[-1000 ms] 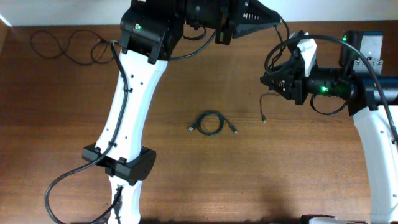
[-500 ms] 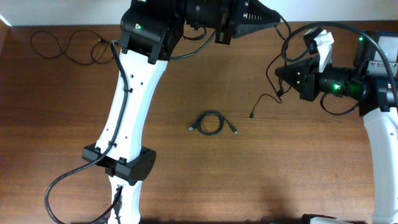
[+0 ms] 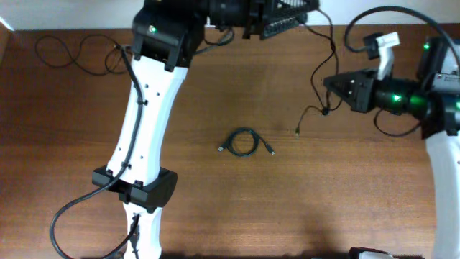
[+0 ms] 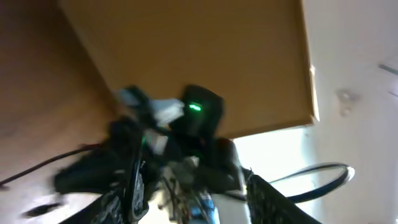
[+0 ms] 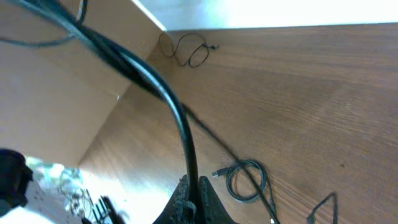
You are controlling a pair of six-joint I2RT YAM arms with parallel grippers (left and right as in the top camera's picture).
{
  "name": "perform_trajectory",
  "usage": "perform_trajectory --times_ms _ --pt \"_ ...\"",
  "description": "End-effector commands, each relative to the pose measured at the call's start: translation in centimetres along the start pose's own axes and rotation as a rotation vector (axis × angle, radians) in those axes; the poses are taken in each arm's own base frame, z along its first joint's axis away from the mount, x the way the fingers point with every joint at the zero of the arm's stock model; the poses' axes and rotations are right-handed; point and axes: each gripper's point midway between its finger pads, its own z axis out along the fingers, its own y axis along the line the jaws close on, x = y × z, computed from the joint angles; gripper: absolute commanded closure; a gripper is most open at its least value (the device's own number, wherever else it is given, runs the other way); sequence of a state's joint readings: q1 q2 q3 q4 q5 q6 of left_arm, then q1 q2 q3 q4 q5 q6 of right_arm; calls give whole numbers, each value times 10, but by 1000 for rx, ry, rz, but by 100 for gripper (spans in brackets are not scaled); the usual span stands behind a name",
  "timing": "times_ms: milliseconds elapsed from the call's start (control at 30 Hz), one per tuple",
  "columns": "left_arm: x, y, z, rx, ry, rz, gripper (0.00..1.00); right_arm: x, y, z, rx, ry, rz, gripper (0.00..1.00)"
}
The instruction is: Untangle cables
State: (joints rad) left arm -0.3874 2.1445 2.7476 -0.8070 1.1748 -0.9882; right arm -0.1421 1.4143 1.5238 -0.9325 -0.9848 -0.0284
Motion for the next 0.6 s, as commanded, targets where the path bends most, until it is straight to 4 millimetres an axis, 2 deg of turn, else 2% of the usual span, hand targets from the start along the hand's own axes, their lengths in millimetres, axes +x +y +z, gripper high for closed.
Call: perform_trajectory --times_ms 0,33,67,100,167,233,333,400,467,567 --pt "-29 17 -28 -168 -188 155 40 -2 8 -24 33 -47 71 96" --pt "-37 33 -34 -252 -235 196 36 1 8 -28 41 -46 86 96" --pt "-43 51 -42 -358 -271 244 25 5 6 -33 60 -43 112 96" --pt "-44 60 -45 -411 -281 262 18 7 5 -35 71 -40 127 96" --pt "-43 71 -49 -481 -272 318 8 11 -1 -38 100 -33 145 96" --pt "-39 76 -48 -509 -234 393 3 13 -2 -38 105 -26 155 96" --pt "-25 84 -43 -544 -166 445 0 14 1 -38 90 -24 176 96" --pt "-14 95 -40 -604 -121 446 0 12 0 -38 90 -34 248 96" --pt "5 105 -33 -647 -50 439 2 6 0 -38 86 -60 355 96" --pt "29 109 -24 -651 46 454 5 0 -1 -38 77 -88 537 96"
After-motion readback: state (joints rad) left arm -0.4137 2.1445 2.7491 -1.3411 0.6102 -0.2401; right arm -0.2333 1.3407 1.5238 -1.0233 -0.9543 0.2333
